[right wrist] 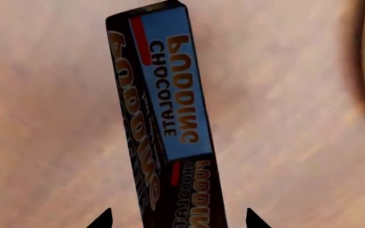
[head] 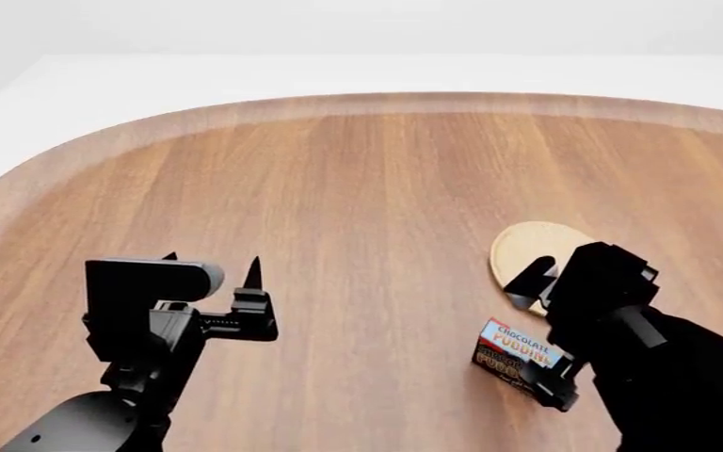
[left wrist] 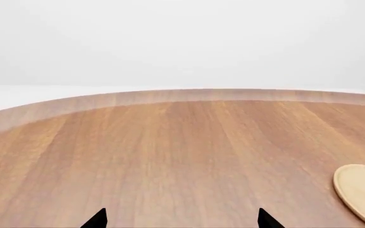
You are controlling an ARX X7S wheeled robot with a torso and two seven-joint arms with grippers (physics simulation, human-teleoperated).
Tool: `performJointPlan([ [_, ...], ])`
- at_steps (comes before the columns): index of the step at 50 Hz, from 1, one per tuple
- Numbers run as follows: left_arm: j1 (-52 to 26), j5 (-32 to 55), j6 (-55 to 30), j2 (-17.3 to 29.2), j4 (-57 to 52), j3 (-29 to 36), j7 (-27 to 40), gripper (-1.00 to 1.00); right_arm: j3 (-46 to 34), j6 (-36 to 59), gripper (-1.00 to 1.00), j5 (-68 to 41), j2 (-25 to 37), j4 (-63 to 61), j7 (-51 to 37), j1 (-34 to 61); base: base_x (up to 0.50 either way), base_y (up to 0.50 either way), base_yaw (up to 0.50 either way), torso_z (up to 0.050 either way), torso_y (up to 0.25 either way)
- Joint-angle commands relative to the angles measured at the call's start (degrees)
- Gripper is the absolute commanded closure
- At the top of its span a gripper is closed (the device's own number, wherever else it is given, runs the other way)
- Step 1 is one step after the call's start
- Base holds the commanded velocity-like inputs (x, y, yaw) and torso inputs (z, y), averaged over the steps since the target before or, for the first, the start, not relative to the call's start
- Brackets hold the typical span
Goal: Put the chocolate pudding to the left of the plate.
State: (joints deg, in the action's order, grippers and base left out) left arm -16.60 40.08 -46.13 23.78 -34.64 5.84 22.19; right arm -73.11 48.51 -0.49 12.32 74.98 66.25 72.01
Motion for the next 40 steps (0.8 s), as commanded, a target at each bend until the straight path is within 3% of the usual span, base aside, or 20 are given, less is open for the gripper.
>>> performJointPlan([
  [1,0.4,0.2,0.5,0.3,0.0,-0.1,0.0,-1.00,2.1,-0.1,-1.00,-0.1,-0.4,0.0,-2.7,0.0,0.00,0.00,0.00,0.000,0.000],
  [14,0.8,0.2,1.1,0.6,0.1,-0.2,0.0,-1.00,3.5,0.7,-1.00,0.3,-1.1,0.0,-4.5,-1.5,0.00,0.00,0.00,0.000,0.000],
  [15,0.8,0.2,1.2,0.6,0.2,-0.2,0.0,-1.00,3.6,0.7,1.00,0.3,-1.2,0.0,-4.7,-1.5,0.00,0.00,0.00,0.000,0.000],
  [40,1.0,0.5,1.3,1.1,-0.3,-0.1,0.7,-1.00,5.0,-2.6,1.00,0.2,-1.1,0.0,-7.3,-0.2,0.00,0.00,0.00,0.000,0.000],
])
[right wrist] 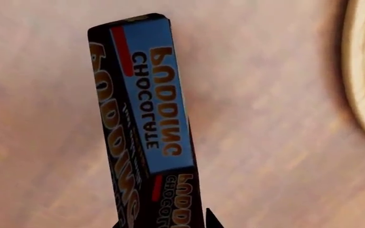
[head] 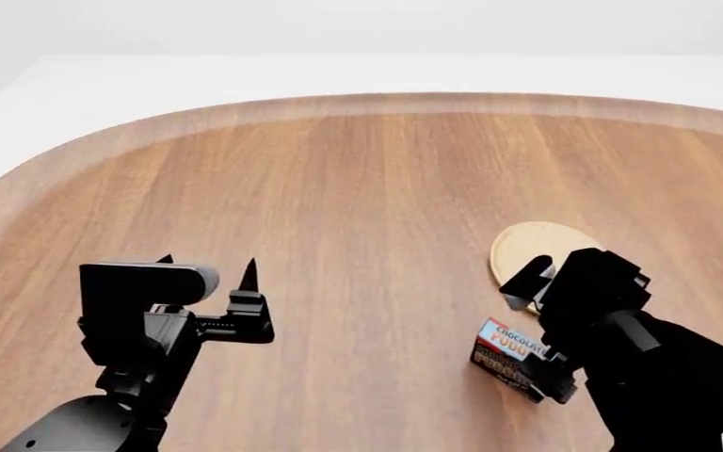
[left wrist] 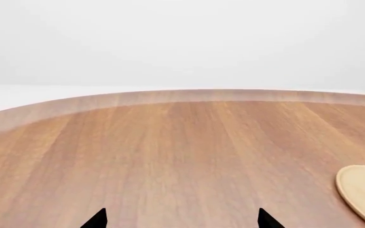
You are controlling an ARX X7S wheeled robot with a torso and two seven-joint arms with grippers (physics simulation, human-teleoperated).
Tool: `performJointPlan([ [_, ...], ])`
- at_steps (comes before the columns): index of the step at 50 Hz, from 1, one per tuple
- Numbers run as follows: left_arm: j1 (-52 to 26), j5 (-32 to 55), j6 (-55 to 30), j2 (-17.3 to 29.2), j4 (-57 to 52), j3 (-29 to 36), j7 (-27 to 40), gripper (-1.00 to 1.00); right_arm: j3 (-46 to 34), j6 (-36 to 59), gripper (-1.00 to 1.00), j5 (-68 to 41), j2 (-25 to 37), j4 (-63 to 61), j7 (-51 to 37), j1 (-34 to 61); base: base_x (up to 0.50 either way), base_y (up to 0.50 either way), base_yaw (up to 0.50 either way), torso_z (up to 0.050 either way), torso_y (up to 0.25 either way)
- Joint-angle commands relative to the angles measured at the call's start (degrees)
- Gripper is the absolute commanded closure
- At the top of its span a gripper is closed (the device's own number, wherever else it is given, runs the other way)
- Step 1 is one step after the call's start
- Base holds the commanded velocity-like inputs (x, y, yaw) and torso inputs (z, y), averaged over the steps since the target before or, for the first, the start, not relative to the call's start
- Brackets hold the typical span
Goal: Put the chocolate pudding to the left of the plate.
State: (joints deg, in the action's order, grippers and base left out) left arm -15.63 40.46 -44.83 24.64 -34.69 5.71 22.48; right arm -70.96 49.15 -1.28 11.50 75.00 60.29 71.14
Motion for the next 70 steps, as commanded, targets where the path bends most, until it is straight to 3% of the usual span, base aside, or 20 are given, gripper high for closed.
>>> performJointPlan([
  [1,0.0,0.2,-0.1,0.2,-0.3,0.0,0.4,-1.00,3.1,-3.9,1.00,0.9,-0.3,0.0,-1.3,1.1,0.00,0.00,0.00,0.000,0.000],
  [25,0.7,0.7,0.1,1.2,-2.1,-0.8,1.6,-1.00,9.3,-4.3,1.00,-0.3,-2.3,0.0,-3.8,7.9,0.00,0.00,0.00,0.000,0.000],
  [46,-1.8,2.9,-3.6,2.1,-4.7,-1.0,4.2,-1.00,25.8,10.8,1.00,-1.1,-9.1,0.0,-18.0,16.0,0.00,0.00,0.00,0.000,0.000],
  [52,-2.8,3.3,-4.3,2.2,-4.9,-0.7,4.5,-1.00,31.9,14.1,1.00,-0.8,-11.3,0.0,-26.0,17.4,0.00,0.00,0.00,0.000,0.000],
  [60,-7.1,5.7,-7.9,2.2,-3.7,-0.5,5.3,-1.00,36.1,17.0,1.00,-15.7,-11.5,0.0,-50.3,18.5,0.00,0.00,0.00,0.000,0.000],
  [70,-27.3,12.5,-19.6,-1.1,8.7,0.4,6.8,-1.00,32.3,16.3,1.00,-27.7,-11.5,0.0,-62.2,18.6,0.00,0.00,0.00,0.000,0.000],
])
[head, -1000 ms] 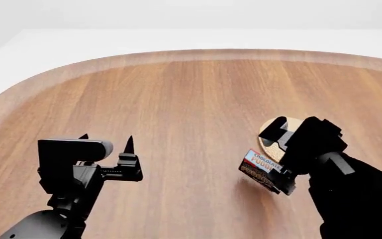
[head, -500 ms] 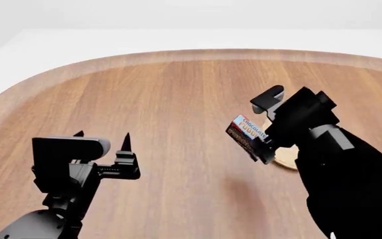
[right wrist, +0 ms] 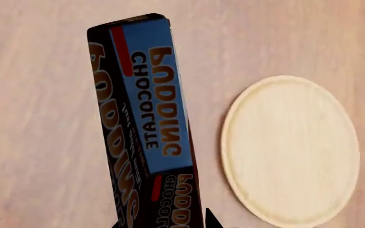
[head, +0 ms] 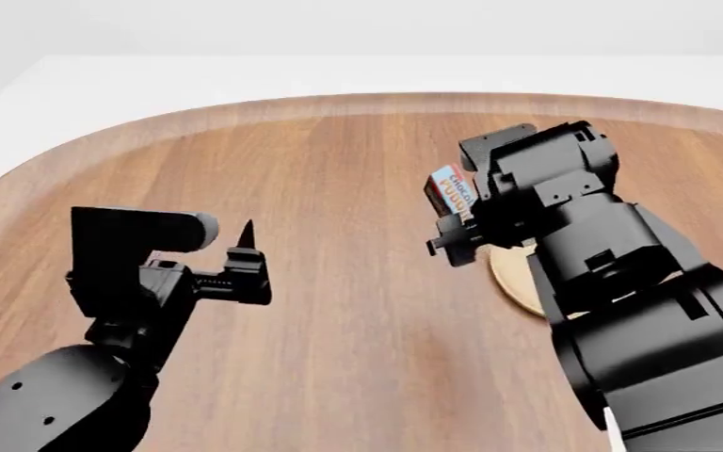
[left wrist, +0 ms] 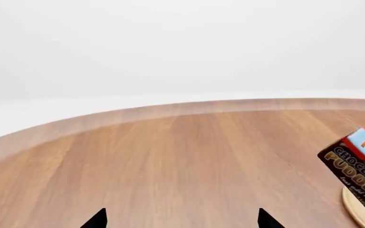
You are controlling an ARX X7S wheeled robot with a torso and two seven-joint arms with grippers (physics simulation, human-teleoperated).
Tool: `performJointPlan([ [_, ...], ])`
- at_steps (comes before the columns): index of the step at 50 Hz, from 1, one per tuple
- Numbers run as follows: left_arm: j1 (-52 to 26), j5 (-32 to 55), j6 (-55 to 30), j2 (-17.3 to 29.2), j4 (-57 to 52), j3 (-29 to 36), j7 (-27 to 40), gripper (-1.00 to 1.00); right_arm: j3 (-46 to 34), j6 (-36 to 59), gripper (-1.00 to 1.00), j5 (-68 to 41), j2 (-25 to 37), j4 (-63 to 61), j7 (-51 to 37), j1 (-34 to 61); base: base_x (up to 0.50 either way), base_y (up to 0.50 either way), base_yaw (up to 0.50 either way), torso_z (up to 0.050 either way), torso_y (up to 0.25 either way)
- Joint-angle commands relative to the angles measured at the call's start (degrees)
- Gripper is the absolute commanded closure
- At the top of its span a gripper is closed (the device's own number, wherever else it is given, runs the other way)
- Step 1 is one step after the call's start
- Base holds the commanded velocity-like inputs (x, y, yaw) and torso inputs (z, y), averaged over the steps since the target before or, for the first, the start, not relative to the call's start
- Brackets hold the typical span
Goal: Put the chocolate pudding to the left of the plate.
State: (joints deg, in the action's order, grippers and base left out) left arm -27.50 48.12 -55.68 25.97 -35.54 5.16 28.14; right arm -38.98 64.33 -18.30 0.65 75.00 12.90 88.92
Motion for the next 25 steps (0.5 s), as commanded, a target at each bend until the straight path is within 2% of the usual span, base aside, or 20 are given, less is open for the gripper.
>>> performJointPlan([
  [1,-17.4,4.3,-9.0,-2.9,11.7,1.7,0.8,-1.00,0.5,1.0,1.00,-11.0,-0.6,0.0,-15.7,0.8,0.00,0.00,0.00,0.000,0.000],
  [8,-24.6,1.5,-8.3,-4.9,23.0,4.0,-1.2,-1.00,-0.6,-0.1,1.00,-14.6,-0.6,0.0,-19.2,0.5,0.00,0.00,0.00,0.000,0.000],
  [25,-26.5,2.6,-10.0,-5.5,23.7,3.9,0.3,-1.00,2.0,1.5,1.00,-21.4,-0.6,0.0,-20.1,-0.2,0.00,0.00,0.00,0.000,-0.015],
])
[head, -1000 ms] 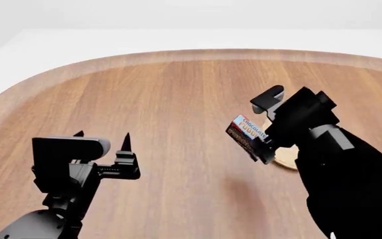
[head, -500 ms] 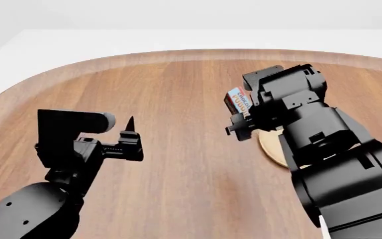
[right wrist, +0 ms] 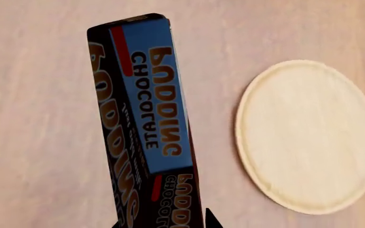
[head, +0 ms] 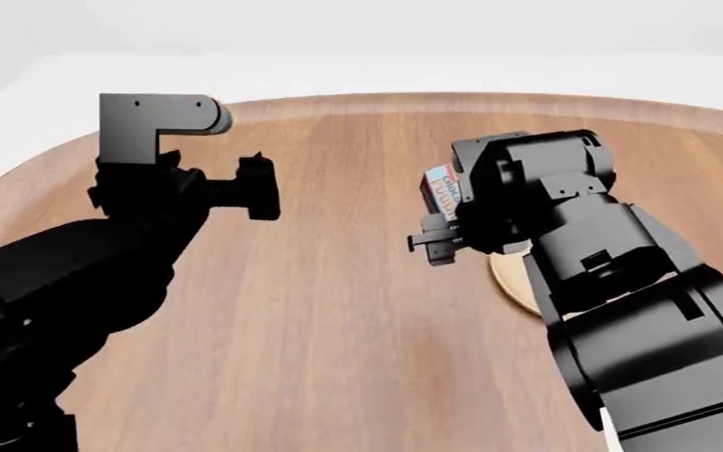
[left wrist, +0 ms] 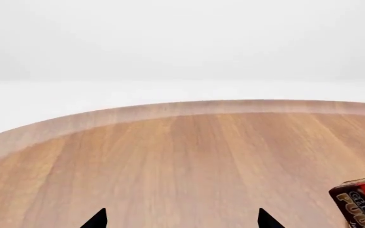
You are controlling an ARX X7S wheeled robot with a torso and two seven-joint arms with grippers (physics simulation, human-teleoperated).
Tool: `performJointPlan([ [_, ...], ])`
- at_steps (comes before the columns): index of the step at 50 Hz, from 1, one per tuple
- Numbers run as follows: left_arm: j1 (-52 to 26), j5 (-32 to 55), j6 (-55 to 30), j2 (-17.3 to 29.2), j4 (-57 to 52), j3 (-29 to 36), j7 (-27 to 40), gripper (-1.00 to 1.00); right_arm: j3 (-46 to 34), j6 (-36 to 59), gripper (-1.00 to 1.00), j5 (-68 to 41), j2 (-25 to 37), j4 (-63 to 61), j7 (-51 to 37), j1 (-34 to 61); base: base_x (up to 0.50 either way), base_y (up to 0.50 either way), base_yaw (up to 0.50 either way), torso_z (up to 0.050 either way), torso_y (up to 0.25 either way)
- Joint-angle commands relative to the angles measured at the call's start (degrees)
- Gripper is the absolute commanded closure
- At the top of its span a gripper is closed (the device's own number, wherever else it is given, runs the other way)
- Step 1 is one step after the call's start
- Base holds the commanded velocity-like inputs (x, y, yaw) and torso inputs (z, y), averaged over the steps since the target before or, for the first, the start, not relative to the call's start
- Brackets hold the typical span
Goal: Put the chocolate pudding to the left of the plate.
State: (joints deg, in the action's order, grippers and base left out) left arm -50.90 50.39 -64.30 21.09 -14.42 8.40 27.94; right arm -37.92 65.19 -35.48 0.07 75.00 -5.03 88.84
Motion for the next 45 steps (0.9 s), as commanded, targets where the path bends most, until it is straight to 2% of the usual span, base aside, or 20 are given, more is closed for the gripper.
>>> performJointPlan([
  [1,-3.1,0.3,-1.4,-0.6,2.6,0.8,0.5,-1.00,1.3,0.6,1.00,-4.2,-0.1,0.0,-2.5,-0.2,0.00,0.00,0.00,0.000,-0.250],
  [18,-3.2,1.2,-1.8,-0.4,2.1,0.5,1.1,-1.00,6.6,-1.1,1.00,-2.7,-0.1,0.0,-7.8,0.8,0.00,0.00,0.00,0.000,-0.242],
  [30,-2.8,2.9,-2.5,-0.1,0.2,-0.6,2.0,-1.00,4.4,-6.4,1.00,-10.2,-0.1,0.0,-16.2,1.9,0.00,0.00,0.00,0.000,-0.004],
  [45,-2.4,4.3,-3.1,0.3,-1.3,-0.8,2.6,-1.00,15.5,-8.7,1.00,-6.4,-0.1,0.0,-21.6,0.5,0.00,0.00,0.00,0.000,0.000],
])
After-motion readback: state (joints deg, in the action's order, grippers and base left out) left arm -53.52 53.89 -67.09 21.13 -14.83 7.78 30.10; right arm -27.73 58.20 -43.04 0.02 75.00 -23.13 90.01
